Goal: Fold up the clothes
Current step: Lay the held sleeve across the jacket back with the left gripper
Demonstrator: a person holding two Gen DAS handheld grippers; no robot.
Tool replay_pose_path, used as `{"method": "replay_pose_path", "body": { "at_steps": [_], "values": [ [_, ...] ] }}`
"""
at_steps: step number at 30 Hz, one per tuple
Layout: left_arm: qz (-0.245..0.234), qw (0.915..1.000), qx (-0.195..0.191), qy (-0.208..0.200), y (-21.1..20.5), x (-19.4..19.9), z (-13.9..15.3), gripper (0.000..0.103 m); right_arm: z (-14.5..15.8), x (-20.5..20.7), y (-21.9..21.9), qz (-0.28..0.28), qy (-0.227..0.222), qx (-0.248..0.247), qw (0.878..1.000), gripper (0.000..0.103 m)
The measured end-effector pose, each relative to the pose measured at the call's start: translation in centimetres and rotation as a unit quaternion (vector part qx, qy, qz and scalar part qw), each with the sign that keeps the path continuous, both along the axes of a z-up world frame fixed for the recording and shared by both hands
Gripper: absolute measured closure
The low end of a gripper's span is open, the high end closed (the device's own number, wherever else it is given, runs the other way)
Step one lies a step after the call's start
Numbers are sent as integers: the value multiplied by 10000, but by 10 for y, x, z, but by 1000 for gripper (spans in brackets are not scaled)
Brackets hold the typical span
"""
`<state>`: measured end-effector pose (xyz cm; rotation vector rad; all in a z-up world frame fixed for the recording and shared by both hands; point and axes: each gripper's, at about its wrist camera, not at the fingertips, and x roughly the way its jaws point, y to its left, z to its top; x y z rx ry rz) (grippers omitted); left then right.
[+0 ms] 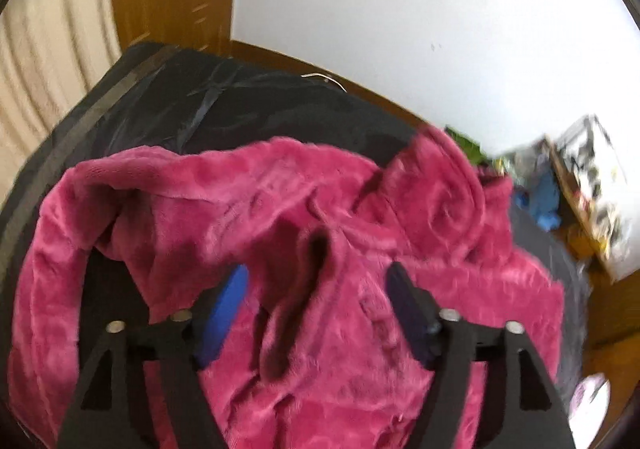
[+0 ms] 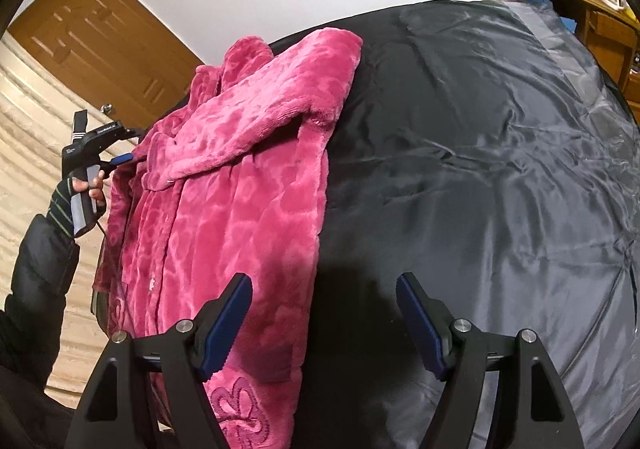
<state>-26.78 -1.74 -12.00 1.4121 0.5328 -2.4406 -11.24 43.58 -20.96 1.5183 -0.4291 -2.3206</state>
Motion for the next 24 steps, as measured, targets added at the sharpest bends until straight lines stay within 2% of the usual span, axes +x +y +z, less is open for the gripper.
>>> {"method": "replay_pose_path", "body": {
  "at_steps": [2,4,6,8,11,13,18,24],
  "values": [
    [-169,9996,-69,-211,13,0,-11,24,3,2,-2,9,54,-25,10000,27],
    [-144,9990,65,-407,15,0,-27,25,7,4,-2,14,126,-30,9999,27],
    [-61,9980,260,-579,13,2,-42,30,10,9,0,-21,202,-11,9998,27],
    [-4,9964,411,-746,9,5,-56,64,11,16,4,-76,242,-9,9997,27],
    [95,9958,456,-788,3,13,-61,79,11,30,12,-192,276,-29,9994,27],
    [59,9958,435,-799,3,18,-59,82,10,42,19,-310,293,-51,9991,27],
    [-61,9954,103,-952,2,36,-56,83,12,79,35,-688,354,-110,9969,27],
    [-177,9943,-91,-1044,3,57,-57,72,26,132,48,-991,508,-18,9938,27]
  ]
}}
